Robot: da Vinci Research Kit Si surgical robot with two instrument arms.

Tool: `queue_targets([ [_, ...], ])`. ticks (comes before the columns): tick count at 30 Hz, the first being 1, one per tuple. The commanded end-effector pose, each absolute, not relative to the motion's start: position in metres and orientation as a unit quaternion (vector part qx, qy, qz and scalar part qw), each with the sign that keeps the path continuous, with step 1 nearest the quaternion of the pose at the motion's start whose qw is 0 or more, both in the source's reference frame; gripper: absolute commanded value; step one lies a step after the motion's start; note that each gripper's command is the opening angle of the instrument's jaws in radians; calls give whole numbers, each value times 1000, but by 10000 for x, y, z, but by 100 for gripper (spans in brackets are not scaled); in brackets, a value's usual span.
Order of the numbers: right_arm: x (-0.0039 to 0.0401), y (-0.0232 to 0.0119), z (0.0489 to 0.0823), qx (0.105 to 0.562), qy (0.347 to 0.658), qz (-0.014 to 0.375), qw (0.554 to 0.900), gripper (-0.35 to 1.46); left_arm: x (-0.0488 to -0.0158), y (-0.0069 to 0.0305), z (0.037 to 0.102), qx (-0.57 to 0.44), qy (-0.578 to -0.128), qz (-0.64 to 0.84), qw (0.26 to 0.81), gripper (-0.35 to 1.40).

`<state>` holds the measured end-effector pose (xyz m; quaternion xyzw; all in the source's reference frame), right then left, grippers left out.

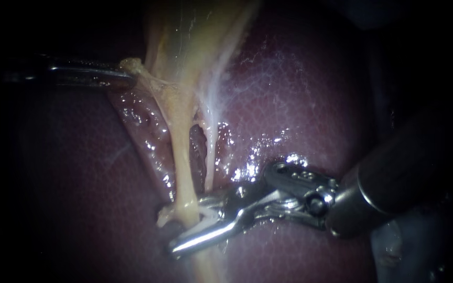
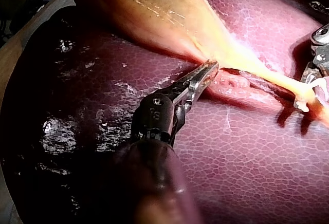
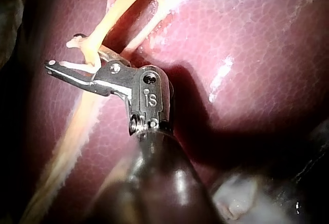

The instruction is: Clipping first clip left tube

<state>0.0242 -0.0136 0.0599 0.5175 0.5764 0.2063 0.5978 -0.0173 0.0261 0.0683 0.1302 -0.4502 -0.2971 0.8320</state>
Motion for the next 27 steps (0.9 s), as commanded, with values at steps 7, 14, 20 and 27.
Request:
queue_targets([
  [7,237,-131,598,526,570,214,594,-3,-173,261,684,131,-450,-297,832,-35],
  [14,236,-131,598,532,563,226,591,-35,-173,261,684,130,-450,-297,832,-35],
  [20,236,-130,601,532,563,226,591,-35,-173,261,684,131,-450,-297,832,-35],
  [27,235,-130,602,532,563,226,591,-35,-173,261,684,130,-450,-297,832,-35],
])
